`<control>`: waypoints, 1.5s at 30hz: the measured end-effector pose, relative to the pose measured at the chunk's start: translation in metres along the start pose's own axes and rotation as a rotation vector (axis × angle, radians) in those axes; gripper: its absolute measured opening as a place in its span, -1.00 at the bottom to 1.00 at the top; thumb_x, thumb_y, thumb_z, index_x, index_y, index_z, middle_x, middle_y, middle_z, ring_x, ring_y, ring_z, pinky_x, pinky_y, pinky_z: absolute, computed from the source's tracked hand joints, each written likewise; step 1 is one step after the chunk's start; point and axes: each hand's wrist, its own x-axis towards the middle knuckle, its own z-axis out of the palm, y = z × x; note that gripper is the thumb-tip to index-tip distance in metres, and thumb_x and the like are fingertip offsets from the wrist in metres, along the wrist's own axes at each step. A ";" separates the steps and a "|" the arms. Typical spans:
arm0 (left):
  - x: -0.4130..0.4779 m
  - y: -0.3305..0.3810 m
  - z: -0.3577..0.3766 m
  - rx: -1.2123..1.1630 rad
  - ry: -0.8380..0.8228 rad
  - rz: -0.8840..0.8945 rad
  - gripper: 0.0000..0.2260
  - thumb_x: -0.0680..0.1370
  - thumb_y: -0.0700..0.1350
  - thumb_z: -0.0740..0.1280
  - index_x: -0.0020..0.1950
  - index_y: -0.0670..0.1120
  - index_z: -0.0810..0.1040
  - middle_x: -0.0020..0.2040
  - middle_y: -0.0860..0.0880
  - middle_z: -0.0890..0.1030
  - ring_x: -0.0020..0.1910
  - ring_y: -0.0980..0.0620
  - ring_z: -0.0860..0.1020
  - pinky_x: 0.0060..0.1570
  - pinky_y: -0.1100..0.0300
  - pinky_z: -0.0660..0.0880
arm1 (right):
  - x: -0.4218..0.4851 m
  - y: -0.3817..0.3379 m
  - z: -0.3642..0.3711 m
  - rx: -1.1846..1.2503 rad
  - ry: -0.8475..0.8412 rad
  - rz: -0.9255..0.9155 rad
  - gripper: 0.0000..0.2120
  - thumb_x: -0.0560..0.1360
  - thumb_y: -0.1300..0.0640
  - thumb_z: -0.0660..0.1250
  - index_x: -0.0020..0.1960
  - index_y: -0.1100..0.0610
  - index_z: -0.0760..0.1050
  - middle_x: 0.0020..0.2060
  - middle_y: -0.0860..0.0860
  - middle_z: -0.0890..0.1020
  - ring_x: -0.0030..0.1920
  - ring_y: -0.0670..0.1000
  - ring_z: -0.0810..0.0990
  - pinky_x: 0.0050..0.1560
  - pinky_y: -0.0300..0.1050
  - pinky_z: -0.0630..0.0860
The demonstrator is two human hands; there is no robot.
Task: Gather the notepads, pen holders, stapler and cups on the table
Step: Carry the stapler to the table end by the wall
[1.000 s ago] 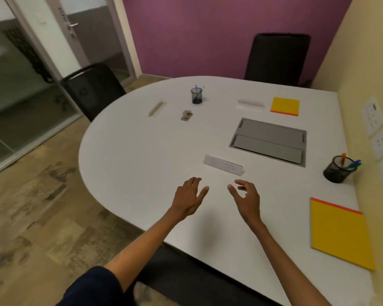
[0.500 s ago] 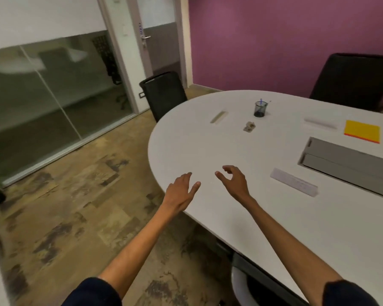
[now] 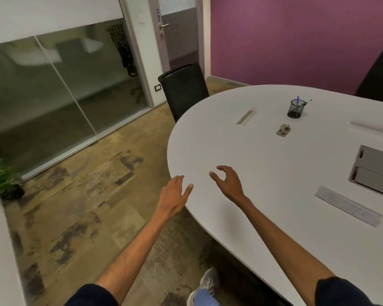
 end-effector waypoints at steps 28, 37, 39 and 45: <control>0.343 0.080 0.070 0.105 -0.446 0.422 -0.41 0.64 0.15 0.13 0.58 -0.10 0.09 0.57 -0.07 0.18 0.54 -0.04 0.15 0.43 -0.05 0.17 | 0.206 0.104 -0.086 0.195 0.516 0.465 -0.59 0.49 -0.12 0.40 0.24 0.05 0.45 0.16 -0.04 0.52 0.08 -0.03 0.54 0.12 -0.09 0.46; 0.438 0.122 0.140 0.150 -0.646 0.559 -0.42 0.63 0.09 0.19 0.57 -0.09 0.11 0.56 -0.09 0.18 0.51 -0.09 0.19 0.41 -0.07 0.24 | 0.263 0.158 -0.116 0.179 0.654 0.638 -0.52 0.47 -0.13 0.42 0.28 0.05 0.39 0.11 0.00 0.55 0.08 0.04 0.56 0.09 -0.09 0.46; 0.452 0.131 0.157 0.117 -0.666 0.553 -0.42 0.62 0.07 0.21 0.56 -0.11 0.12 0.56 -0.10 0.18 0.51 -0.09 0.18 0.40 -0.08 0.27 | 0.273 0.175 -0.119 0.158 0.661 0.675 -0.50 0.47 -0.14 0.41 0.29 0.05 0.38 0.12 0.00 0.54 0.12 0.05 0.54 0.18 -0.01 0.46; 0.492 0.159 0.214 0.168 -0.705 0.631 -0.39 0.62 0.08 0.19 0.57 -0.14 0.07 0.57 -0.11 0.11 0.56 -0.06 0.07 0.41 -0.14 0.25 | 0.307 0.225 -0.125 0.090 0.617 0.748 -0.40 0.48 -0.11 0.41 0.39 0.14 0.32 0.31 0.08 0.48 0.35 0.06 0.44 0.36 -0.01 0.33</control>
